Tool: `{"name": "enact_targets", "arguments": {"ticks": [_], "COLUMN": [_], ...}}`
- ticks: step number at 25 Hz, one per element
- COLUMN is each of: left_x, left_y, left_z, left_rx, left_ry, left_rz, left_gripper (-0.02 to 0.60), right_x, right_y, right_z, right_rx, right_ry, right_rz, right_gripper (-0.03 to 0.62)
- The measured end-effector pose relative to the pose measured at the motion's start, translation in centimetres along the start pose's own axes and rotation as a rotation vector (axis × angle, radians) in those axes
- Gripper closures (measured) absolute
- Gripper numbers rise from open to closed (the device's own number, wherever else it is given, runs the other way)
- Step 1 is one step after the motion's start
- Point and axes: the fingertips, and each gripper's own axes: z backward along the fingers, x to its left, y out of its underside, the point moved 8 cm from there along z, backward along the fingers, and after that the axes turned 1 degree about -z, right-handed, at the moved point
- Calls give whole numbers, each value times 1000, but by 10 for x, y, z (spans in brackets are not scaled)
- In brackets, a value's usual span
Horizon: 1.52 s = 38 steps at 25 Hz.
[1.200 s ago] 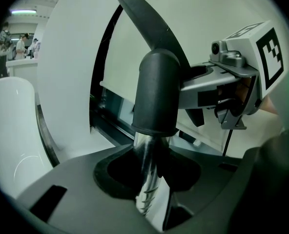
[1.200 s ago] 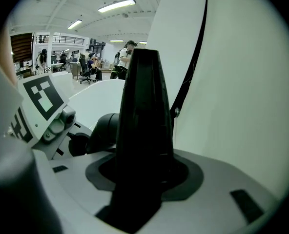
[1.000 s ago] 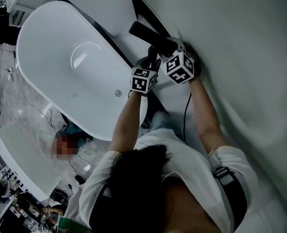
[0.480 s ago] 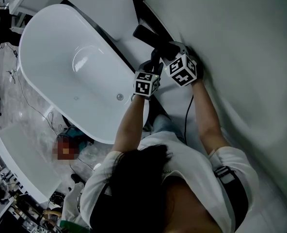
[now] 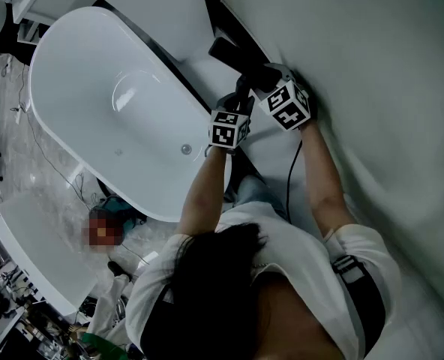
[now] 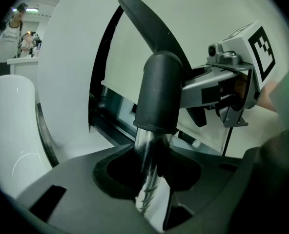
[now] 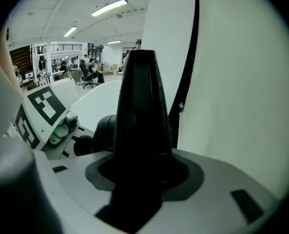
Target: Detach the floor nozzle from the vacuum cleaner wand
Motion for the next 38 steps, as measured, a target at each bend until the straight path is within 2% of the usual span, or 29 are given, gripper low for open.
{"name": "enact_targets", "arguments": {"ticks": [4, 14, 24, 28, 34, 38], "left_x": [-3, -7, -11, -10, -11, -10], "left_y": [3, 4, 3, 1, 3, 1], "left_z": [1, 2, 8, 12, 11, 15], "left_rx": [0, -16, -24, -27, -21, -26], "left_ry": [-3, 2, -11, -11, -13, -16], "left_rz": [-1, -1, -22, -22, -11, -9], "left_gripper": [451, 449, 449, 449, 449, 449], "right_x": [0, 4, 0, 3, 10, 10], "right_y": [2, 0, 2, -1, -10, -11], "right_z": [1, 10, 14, 14, 20, 21], "right_rx": [3, 16, -35, -27, 18, 8], "right_ry": [-36, 26, -35, -47, 36, 28], "right_rz": [-9, 31, -29, -4, 84, 69], "right_gripper": [376, 378, 367, 372, 378, 378]}}
